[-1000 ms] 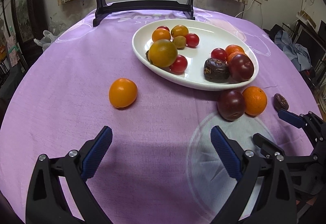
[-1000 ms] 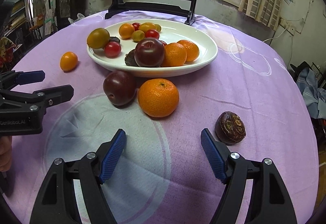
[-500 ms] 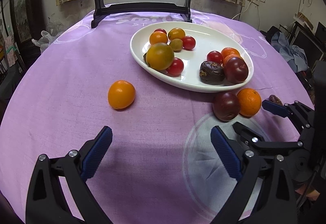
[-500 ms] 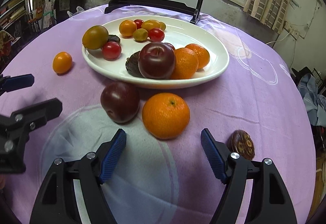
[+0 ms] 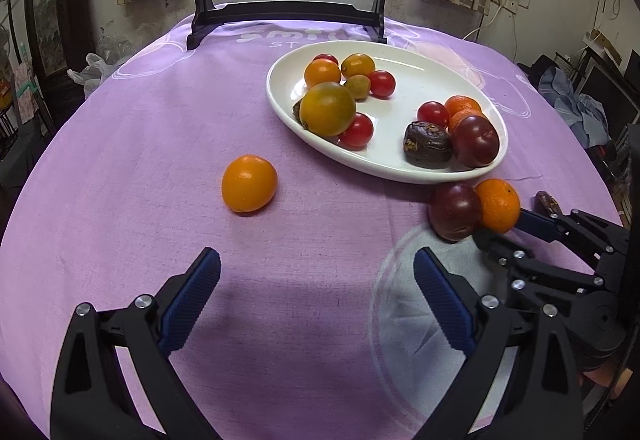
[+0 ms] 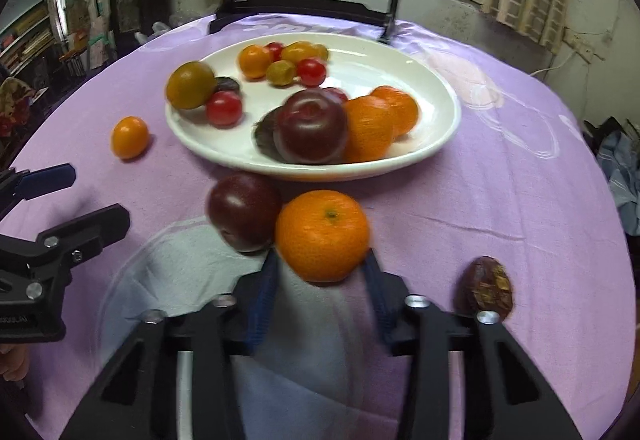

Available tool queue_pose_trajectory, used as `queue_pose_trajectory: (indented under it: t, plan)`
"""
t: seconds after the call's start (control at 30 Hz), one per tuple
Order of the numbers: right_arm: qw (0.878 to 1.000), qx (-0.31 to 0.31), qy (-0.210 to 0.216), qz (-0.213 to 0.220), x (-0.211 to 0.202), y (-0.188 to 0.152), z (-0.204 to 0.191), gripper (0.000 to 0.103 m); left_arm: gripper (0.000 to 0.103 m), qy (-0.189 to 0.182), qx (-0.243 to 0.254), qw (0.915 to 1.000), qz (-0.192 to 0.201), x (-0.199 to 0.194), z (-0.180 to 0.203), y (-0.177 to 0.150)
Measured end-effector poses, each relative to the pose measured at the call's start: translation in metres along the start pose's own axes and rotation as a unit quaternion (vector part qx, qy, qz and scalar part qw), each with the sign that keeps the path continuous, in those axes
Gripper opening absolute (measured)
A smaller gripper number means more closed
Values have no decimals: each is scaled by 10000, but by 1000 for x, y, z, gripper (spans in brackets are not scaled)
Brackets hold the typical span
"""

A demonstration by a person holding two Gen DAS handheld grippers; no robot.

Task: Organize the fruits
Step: 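Grasp a tangerine with the right gripper while the left grasps a dark red fruit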

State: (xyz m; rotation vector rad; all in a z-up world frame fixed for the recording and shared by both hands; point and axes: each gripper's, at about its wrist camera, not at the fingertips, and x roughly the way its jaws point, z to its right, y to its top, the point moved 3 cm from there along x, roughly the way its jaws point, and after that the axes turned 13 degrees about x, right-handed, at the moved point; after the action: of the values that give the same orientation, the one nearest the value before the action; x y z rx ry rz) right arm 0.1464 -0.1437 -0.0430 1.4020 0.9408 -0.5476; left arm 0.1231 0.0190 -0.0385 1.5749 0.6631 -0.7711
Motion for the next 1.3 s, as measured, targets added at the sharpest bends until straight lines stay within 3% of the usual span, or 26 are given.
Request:
queue_pose_trajectory:
  t: [0.17,0.23,0.3,0.43,0.5,0.8,1.03,1.3]
  plan:
    - [9998,138,148,3,-7,-5,11,43,95,14,12,10000,-34,2,1,-1]
    - [9998,174,119,74,-7,-3,13,55,95,3,52,10000,-50,3,3,-1]
    - [9998,128,-42,168,-5,1,12,57,95,19,93,9999,-47,3,4,-2]
    - [9997,-19,-147,172,5,9,3,55,95,12,58,10000,-39,3,3,-2]
    - [9999,15,-87,132,8,10,1,46,95,36,48,10000,-33,3,2,-1]
    - [9991,356,132,174,-21,-9,20,46,95,-42,55,10000,-64,5,5,-3]
    - [9980,550,244,171,-38,-28,42,46,95,-118,387,9992,-49,8,31,-6]
    - [9977,490,264,382,-52,-25,46,46,79,-139,641,9973,-333,22,65,6]
